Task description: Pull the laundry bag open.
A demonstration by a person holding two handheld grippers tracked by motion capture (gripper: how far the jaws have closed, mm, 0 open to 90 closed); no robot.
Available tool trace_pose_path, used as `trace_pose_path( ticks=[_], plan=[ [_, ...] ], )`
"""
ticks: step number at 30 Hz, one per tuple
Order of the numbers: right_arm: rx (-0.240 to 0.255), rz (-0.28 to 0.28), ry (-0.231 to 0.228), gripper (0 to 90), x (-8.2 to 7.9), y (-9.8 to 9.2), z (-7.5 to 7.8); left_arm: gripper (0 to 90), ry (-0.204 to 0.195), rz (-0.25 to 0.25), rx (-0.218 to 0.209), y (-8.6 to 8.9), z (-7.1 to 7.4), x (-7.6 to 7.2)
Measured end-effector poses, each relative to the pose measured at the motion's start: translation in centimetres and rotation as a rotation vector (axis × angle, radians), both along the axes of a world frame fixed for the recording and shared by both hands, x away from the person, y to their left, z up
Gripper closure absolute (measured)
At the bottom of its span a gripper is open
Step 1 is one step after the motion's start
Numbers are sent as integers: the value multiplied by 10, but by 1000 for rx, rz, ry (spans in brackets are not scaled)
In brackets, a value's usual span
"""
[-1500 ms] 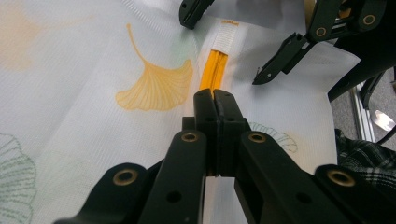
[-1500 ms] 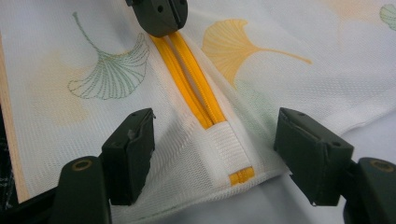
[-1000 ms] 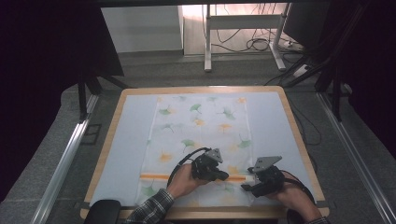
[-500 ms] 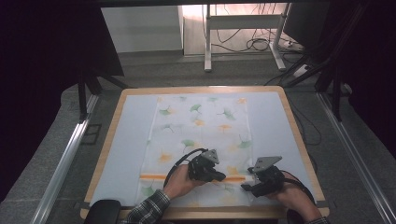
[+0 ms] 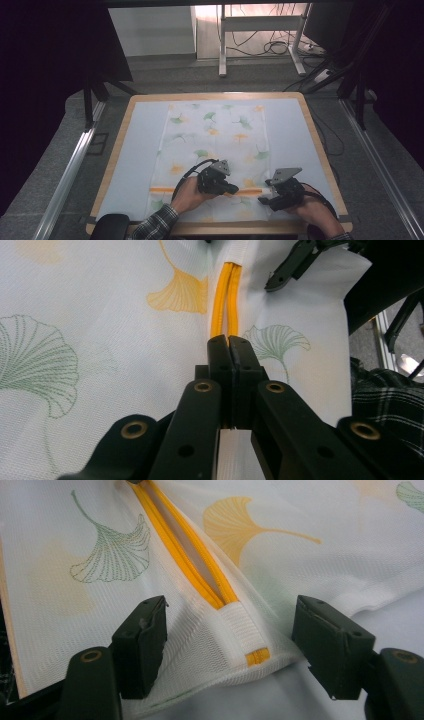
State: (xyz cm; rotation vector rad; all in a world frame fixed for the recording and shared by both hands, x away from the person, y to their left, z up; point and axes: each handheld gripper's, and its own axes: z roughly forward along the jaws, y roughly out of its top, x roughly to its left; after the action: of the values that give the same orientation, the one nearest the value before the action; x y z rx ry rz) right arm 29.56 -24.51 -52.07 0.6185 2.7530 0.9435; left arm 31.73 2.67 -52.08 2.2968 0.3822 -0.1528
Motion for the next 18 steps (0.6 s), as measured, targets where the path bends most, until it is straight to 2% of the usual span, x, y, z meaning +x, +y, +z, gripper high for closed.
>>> trace_pose_path(
  ticks=[2,6,11,14,15,18],
  plan=[
    [-2,-1,0,305,0,0,0,900,-18,-5,3,3,1,-2],
    [-2,-2,-4,305,0,0,0,900,-23,0,-10,5,2,-3],
    [-16,-7,1,302,0,2,2,883,-39,15,-4,0,2,-1],
    [-27,-11,7,269,1,6,3,860,-38,23,-4,-6,1,0],
    [-24,-10,4,265,1,7,4,827,-41,29,2,-8,0,1],
    [-11,0,10,255,1,9,4,815,-40,36,10,-10,-1,2]
  ],
)
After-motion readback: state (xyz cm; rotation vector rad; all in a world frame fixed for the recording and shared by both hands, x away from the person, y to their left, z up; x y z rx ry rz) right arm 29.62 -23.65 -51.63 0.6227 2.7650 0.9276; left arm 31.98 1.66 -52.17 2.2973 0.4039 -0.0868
